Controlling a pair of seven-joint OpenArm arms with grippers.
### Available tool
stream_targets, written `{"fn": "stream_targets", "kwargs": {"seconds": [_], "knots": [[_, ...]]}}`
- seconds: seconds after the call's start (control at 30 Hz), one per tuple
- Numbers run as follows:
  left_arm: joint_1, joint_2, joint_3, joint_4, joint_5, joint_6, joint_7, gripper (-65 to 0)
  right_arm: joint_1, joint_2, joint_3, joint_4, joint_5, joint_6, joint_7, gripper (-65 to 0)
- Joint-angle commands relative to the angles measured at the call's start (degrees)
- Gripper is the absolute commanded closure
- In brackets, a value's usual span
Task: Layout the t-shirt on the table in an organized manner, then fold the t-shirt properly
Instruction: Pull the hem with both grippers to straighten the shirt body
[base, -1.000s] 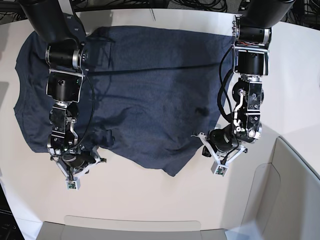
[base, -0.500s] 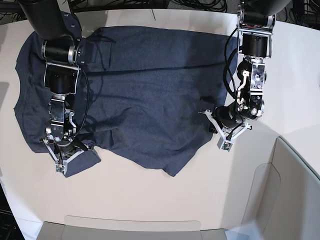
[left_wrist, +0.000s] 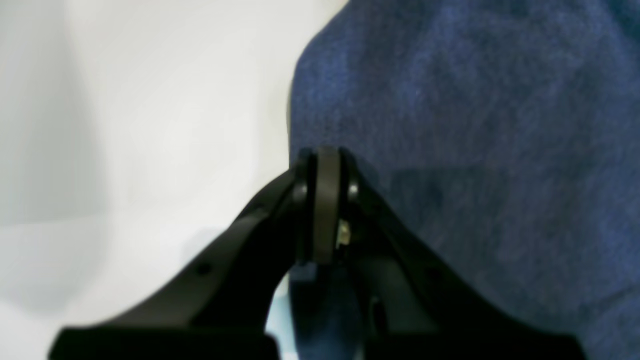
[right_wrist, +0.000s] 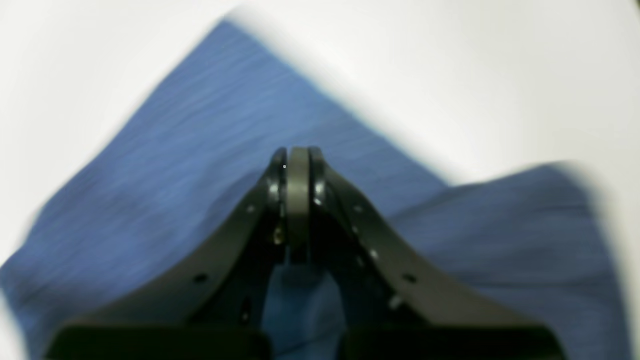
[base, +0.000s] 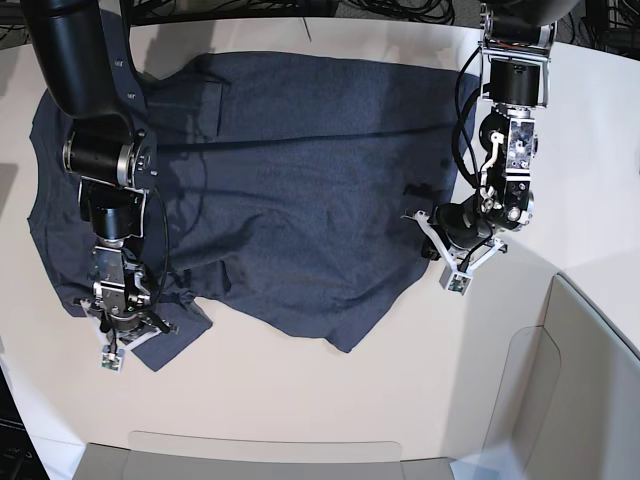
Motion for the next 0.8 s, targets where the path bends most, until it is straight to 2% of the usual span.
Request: {"fn": "stream_targets", "kwargs": {"seconds": [0.0, 0.13, 0.23, 0.37, 0.47, 0.63, 0.77], "knots": [[-0.4, -0.7, -0.4, 0.7, 0.3, 0.1, 0.6, -0.9, 2.5, 1.3, 0.0, 0.9, -0.2, -1.2, 1.5, 0.0], [-0.1, -1.8, -0.4, 0.7, 0.3, 0.1, 0.6, -0.9, 3.4, 3.1, 0.4, 1.0, -0.1, -4.1, 2.8, 0.0], [1.6, -2.5, -0.5, 0.7, 0.3, 0.4, 0.6, -0.9, 3.7, 3.8, 0.5, 1.1, 0.2, -4.6, 4.0, 0.0], [2.7, -4.5, -0.5, 0.7, 0.3, 0.5, 1.1, -0.9, 2.2, 3.4, 0.6, 4.7, 0.3, -4.6, 5.1, 0.0], [4.1, -5.8, -1.5, 0.7, 0.3, 0.5, 1.2, -0.9, -2.6, 1.7, 0.6, 10.5, 1.8, -4.6, 5.1, 0.0], [6.1, -7.1, -8.2, 1.7, 0.3, 0.2, 1.2, -1.0, -13.8, -0.5, 0.4, 27.1, 8.8, -4.5, -2.4, 0.0], [9.7, -6.8, -14.6, 12.1, -0.2, 0.0, 0.5, -1.0, -25.1, -1.3, 0.0, 44.1, 13.5, -4.5, -8.6, 0.0]]}}
